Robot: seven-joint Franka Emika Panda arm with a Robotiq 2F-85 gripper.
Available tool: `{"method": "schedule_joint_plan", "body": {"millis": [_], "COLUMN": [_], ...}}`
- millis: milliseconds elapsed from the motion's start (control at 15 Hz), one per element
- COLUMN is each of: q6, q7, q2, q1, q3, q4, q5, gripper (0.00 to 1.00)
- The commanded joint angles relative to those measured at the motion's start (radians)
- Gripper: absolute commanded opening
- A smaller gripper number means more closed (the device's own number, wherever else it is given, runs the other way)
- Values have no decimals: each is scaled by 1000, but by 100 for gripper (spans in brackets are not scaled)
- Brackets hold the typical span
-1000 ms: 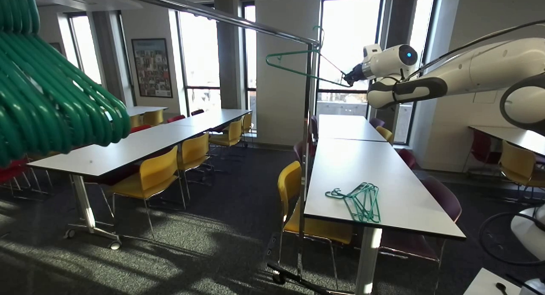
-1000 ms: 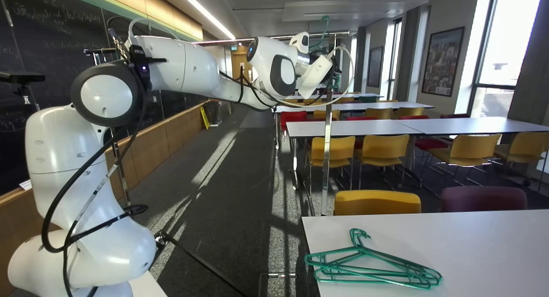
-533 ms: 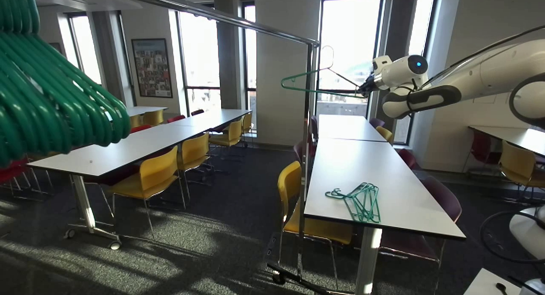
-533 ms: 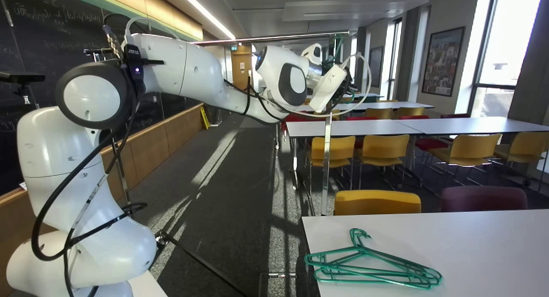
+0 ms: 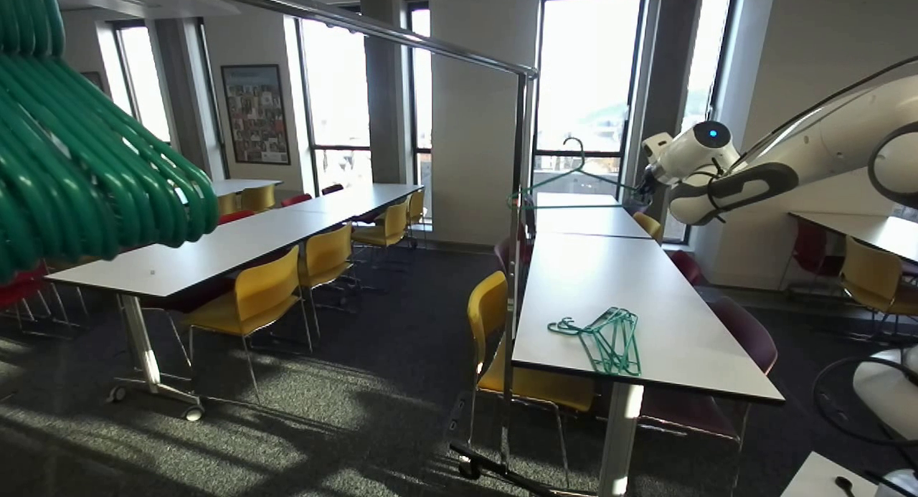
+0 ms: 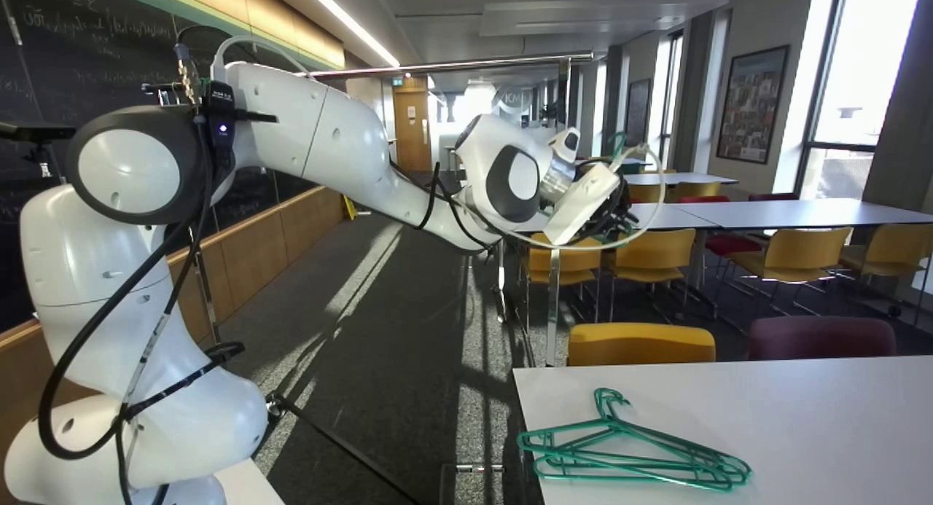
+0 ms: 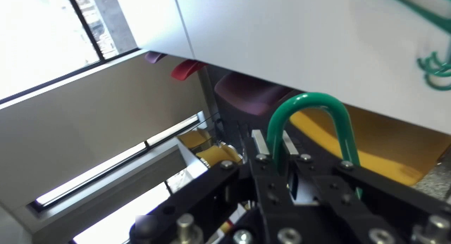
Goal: Unhang the hanger on the right
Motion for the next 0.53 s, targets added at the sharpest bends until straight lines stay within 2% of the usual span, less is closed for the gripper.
{"method": "schedule_joint_plan", "body": {"millis": [0, 67, 133, 467], "q6": [-142, -180, -208, -325], "q7": [-153, -182, -212, -343], "q2": [155, 162, 161, 180], "q1": [238, 112, 131, 108], "q3": [-204, -84, -111, -109], "q4": [-66, -70, -75, -69], "q5": [-30, -34, -28, -24], "gripper": [3, 3, 3, 3]}}
